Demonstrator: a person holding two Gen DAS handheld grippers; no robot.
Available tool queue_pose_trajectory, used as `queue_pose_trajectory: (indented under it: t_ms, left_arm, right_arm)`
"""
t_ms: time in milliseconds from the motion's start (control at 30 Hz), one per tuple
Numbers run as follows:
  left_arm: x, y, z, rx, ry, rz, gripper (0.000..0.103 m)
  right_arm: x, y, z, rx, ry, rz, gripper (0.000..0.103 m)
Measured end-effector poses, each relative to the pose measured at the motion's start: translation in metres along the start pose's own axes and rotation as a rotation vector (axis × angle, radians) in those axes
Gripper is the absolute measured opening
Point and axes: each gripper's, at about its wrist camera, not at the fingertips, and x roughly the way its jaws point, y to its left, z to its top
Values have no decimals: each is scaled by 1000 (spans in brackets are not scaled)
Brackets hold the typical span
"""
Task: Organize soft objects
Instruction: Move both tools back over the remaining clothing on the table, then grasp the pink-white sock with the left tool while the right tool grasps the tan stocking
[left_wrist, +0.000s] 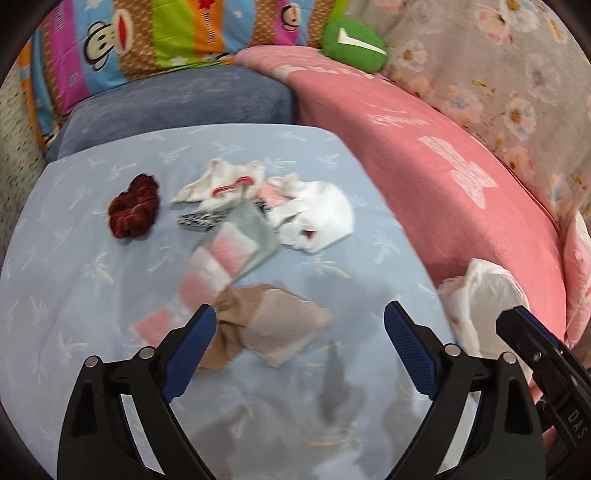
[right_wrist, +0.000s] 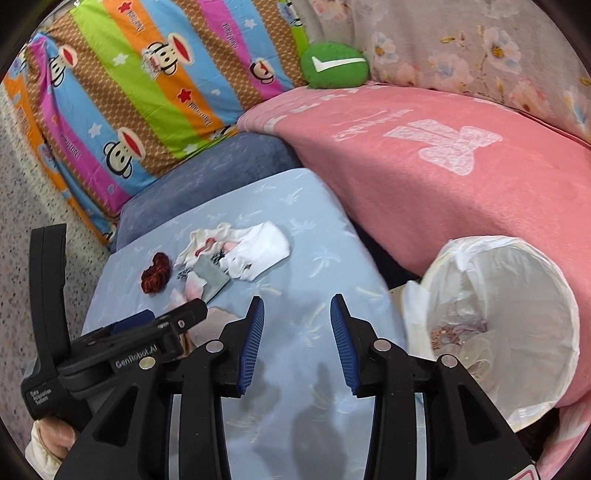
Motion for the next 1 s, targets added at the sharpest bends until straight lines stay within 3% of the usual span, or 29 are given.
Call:
queue_pose_trajectory:
  t_ms: [233,533,700,900,967,1000]
  left_arm:
    - [15,45,1,-78,28,38,88]
    - [35,72,6,-118,67,23,88]
    - [43,85,11,-141,75,11,82]
    - [52,97,10,-157,112,-33,57]
    - [54,100,9,-158,128,-53,39]
    - [55,101,8,-158,132,-60,36]
  right_arm:
    - [38,29,-9,-38,74,33,38]
    - [87,61,-22,-80,165,57,39]
    - [107,68,-23,-88,194,54,46]
    - [128,73,-27,-85,229,50,47]
    - [136,74,-28,-80,244,51,47]
    - [139,74,-30,-76,250,52,47]
